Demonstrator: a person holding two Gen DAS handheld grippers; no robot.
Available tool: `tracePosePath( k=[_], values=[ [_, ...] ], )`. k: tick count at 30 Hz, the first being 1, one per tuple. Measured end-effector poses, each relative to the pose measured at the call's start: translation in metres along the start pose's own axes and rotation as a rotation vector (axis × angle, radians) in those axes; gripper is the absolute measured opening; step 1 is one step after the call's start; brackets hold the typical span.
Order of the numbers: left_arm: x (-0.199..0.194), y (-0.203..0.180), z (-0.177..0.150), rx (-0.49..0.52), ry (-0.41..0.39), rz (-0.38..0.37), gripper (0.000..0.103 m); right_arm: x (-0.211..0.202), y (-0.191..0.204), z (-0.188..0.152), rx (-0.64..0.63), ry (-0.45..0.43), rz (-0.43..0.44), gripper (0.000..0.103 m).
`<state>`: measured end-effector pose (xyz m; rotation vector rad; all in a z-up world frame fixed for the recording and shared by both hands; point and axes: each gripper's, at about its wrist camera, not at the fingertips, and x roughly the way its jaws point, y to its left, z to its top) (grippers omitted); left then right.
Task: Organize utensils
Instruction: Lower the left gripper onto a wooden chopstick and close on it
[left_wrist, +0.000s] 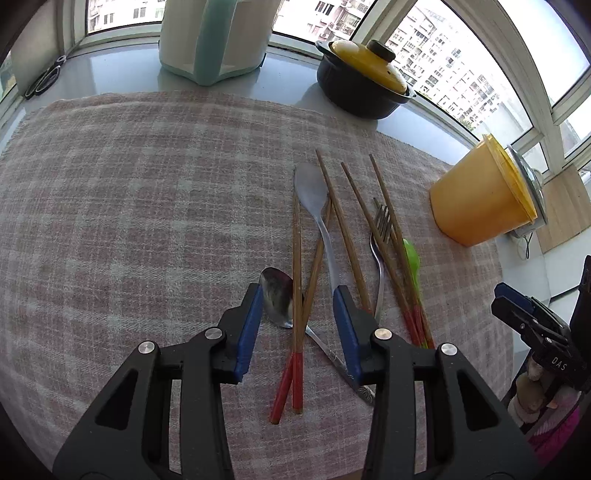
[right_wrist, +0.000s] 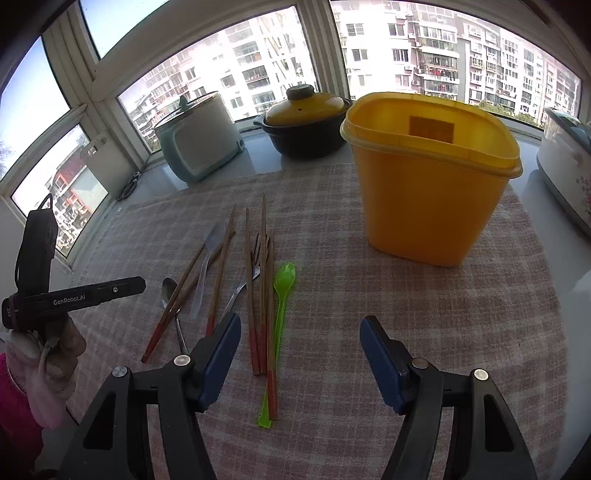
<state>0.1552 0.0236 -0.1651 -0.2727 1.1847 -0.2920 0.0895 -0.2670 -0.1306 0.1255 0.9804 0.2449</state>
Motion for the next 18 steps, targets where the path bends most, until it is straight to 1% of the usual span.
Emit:
tracePosePath(
  k=[2,3,4,6,7,8,11,14,17,18],
  values=[
    [0.009,0.000,0.006,0.001,0.016,-0.007,0.040,0.013,0.007,0.007,-0.019,0.028,0.031,0.055],
    [0.012,0.000,0.008,0.004,0.017,-0.002,0.040,0.018,0.009,0.010,-0.022,0.040,0.041,0.051],
    [0.015,-0.001,0.010,0.006,0.019,0.003,0.040,0.023,0.011,0.013,-0.024,0.053,0.055,0.049],
    [0.020,-0.002,0.015,0.020,0.026,0.012,0.039,0.033,0.014,0.019,-0.024,0.080,0.072,0.040],
    [0.023,-0.004,0.017,0.028,0.028,0.021,0.037,0.036,0.016,0.022,-0.026,0.089,0.081,0.038],
    [0.026,-0.005,0.020,0.037,0.032,0.026,0.032,0.041,0.019,0.025,-0.035,0.097,0.088,0.036],
    [0.032,-0.006,0.026,0.049,0.045,0.030,0.032,0.050,0.029,0.034,-0.082,0.116,0.097,0.034],
    [0.040,-0.005,0.031,0.049,0.066,0.022,0.026,0.061,0.036,0.040,-0.111,0.150,0.116,0.030],
    [0.046,-0.007,0.033,0.055,0.081,0.017,0.021,0.071,0.041,0.044,-0.147,0.176,0.107,0.027],
    [0.048,-0.007,0.033,0.058,0.085,0.015,0.021,0.075,0.043,0.045,-0.157,0.184,0.100,0.026]
  ],
)
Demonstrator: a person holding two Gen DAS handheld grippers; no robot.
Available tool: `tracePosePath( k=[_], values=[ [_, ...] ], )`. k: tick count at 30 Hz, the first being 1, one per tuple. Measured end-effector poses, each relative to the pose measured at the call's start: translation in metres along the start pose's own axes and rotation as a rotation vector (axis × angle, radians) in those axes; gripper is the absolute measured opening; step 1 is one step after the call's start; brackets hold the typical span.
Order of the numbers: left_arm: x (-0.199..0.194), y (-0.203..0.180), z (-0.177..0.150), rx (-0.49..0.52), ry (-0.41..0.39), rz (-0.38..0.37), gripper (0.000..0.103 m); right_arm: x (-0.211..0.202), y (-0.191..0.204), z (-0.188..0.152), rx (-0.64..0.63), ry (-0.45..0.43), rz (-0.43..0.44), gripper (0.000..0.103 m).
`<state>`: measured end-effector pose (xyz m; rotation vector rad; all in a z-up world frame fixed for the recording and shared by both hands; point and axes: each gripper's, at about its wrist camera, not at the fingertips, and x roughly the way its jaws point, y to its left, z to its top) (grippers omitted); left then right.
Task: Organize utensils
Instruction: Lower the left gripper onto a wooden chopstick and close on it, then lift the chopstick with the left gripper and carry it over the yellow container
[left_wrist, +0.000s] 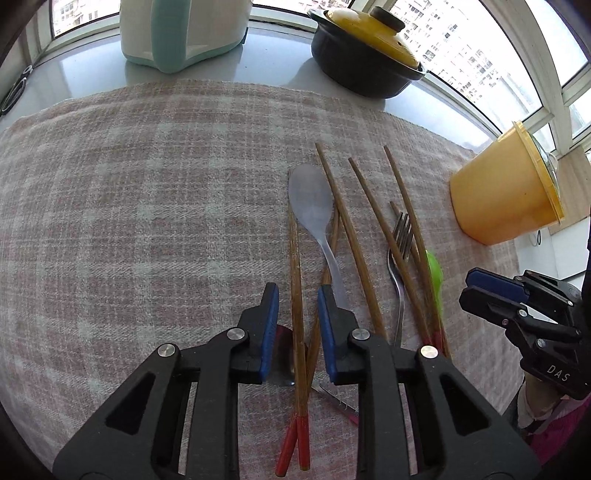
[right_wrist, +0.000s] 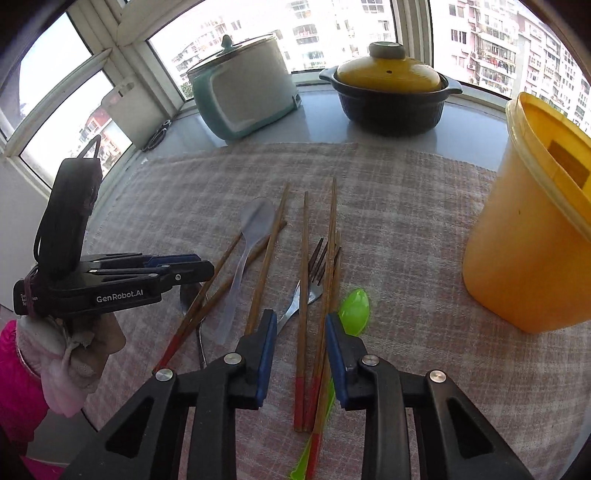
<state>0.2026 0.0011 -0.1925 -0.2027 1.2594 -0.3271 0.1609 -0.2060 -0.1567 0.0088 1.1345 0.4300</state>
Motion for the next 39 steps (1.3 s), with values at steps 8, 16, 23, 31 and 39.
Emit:
tracePosePath(
  k=[8,16,23,31,39],
  values=[
    [0.013,-0.001,0.010,0.000,0.019,-0.007,0.017,0.030,-0.008,0.017,0.011,0.069,-0.023,0.020],
    [0.022,0.003,0.017,-0.018,0.026,-0.029,0.015,0.043,-0.011,0.025,0.014,0.104,-0.018,0.017],
    [0.026,0.000,0.020,0.003,0.014,-0.008,0.007,0.055,-0.015,0.029,0.018,0.139,-0.016,0.014],
    [0.024,0.005,0.019,-0.031,-0.003,-0.017,0.004,0.057,-0.020,0.030,0.031,0.145,-0.002,0.005],
    [0.006,0.016,0.017,-0.090,-0.058,-0.012,0.004,0.048,-0.018,0.028,0.041,0.116,0.032,0.004]
  ],
)
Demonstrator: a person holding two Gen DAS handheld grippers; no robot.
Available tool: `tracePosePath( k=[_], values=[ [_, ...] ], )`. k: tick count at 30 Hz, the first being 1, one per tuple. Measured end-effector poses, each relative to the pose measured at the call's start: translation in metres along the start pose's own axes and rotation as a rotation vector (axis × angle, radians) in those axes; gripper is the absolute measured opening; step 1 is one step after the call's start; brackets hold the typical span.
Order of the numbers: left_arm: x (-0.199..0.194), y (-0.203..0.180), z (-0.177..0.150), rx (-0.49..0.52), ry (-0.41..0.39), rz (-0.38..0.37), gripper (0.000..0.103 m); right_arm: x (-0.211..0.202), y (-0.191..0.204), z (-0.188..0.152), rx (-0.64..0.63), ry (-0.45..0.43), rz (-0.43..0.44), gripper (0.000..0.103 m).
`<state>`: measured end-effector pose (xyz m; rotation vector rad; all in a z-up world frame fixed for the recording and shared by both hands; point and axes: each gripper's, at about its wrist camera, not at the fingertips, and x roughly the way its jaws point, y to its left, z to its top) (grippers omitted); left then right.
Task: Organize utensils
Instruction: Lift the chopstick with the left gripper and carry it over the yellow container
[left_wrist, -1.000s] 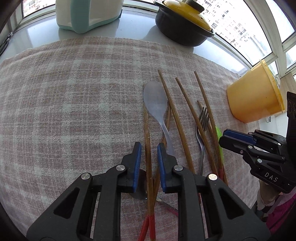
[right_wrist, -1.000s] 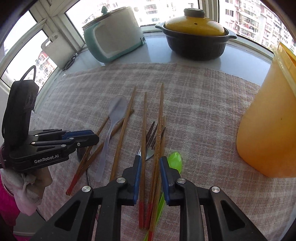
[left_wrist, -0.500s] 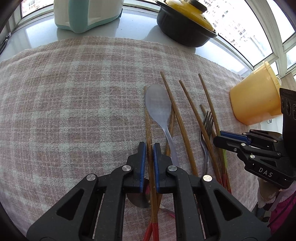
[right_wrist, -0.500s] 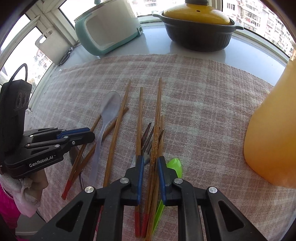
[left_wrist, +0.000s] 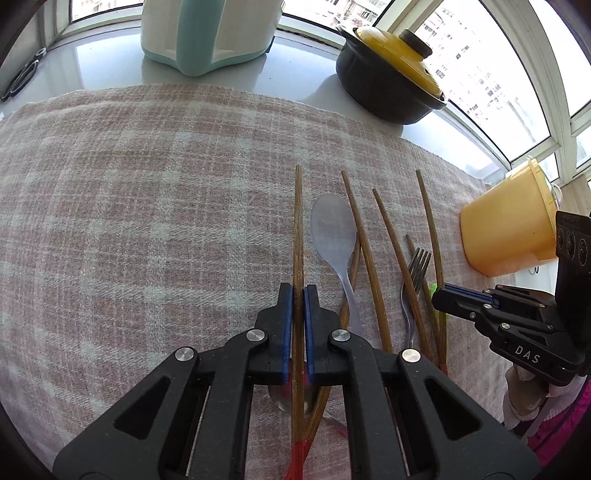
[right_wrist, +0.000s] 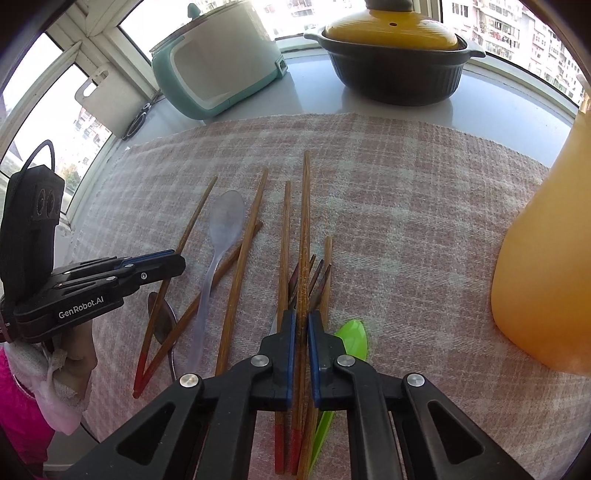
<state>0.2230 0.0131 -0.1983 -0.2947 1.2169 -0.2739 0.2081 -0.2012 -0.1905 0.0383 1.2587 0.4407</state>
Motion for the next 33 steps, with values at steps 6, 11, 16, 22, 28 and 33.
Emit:
tracePosePath(
  k=[6,11,16,22,28,33],
  values=[
    [-0.021,0.000,-0.006,-0.031,-0.058,0.004,0.004,-0.014,0.001,-0.005,-0.003,-0.032,0.033,0.004],
    [-0.046,-0.004,-0.017,-0.053,-0.114,0.000,0.004,-0.032,-0.002,-0.013,-0.001,-0.069,0.067,0.004],
    [-0.071,-0.012,-0.033,-0.074,-0.173,-0.005,0.004,-0.055,-0.006,-0.023,-0.012,-0.119,0.087,0.004],
    [-0.095,-0.032,-0.047,-0.097,-0.237,-0.028,0.004,-0.088,-0.009,-0.038,-0.034,-0.180,0.116,0.004],
    [-0.113,-0.060,-0.059,-0.106,-0.306,-0.062,0.004,-0.126,-0.018,-0.051,-0.053,-0.244,0.149,0.004],
    [-0.127,-0.095,-0.061,-0.095,-0.369,-0.093,0.004,-0.162,-0.032,-0.059,-0.056,-0.309,0.162,0.004]
  ],
)
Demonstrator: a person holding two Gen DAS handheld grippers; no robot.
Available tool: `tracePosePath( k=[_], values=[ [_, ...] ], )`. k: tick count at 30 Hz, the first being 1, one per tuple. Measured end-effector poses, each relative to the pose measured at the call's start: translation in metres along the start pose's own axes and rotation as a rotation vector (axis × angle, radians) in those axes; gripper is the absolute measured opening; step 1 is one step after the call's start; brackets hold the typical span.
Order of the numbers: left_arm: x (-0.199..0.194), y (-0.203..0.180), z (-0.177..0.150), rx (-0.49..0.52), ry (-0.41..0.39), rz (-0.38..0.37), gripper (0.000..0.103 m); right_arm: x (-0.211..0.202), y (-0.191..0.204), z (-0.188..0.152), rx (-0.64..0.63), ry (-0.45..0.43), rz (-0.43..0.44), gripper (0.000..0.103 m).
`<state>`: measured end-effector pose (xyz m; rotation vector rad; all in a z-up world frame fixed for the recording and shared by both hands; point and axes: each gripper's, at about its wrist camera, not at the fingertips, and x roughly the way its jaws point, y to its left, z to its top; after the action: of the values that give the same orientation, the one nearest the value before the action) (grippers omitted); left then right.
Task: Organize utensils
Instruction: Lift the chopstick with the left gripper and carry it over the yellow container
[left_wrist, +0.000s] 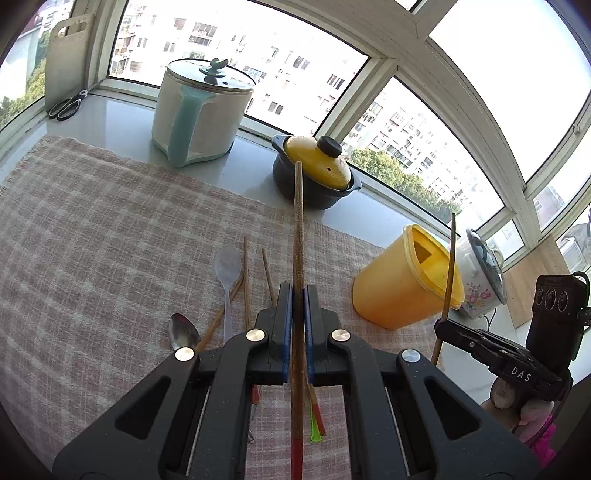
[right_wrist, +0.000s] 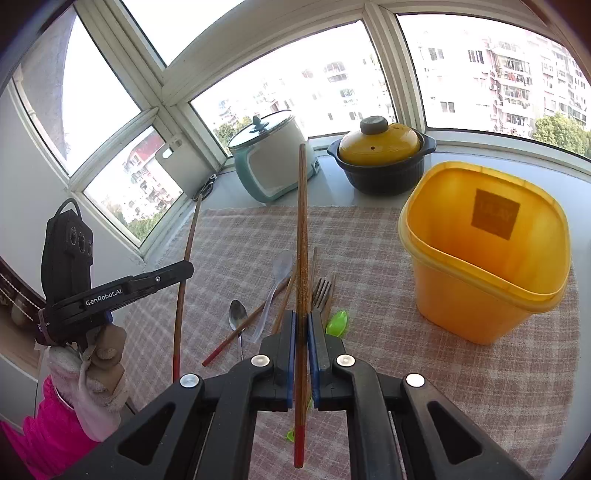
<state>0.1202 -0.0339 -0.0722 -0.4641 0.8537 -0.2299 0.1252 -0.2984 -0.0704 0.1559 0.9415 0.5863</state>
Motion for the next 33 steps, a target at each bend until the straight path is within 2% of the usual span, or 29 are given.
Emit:
tracePosePath(
  k=[10,16,20,33],
  values=[
    [0.006,-0.067,0.018,0.024,-0.069,-0.080,0.004,-0.069,-0.022,0.026,-0.022,-0.147,-0.023,0.004],
    [0.018,-0.096,0.031,0.028,-0.104,-0.107,0.004,-0.092,-0.040,0.044,-0.018,-0.204,-0.043,0.004],
    [0.030,-0.113,0.041,0.007,-0.122,-0.123,0.004,-0.098,-0.056,0.056,-0.003,-0.228,-0.053,0.004],
    [0.073,-0.165,0.075,0.035,-0.191,-0.117,0.004,-0.098,-0.097,0.086,0.013,-0.267,-0.093,0.004]
  ],
)
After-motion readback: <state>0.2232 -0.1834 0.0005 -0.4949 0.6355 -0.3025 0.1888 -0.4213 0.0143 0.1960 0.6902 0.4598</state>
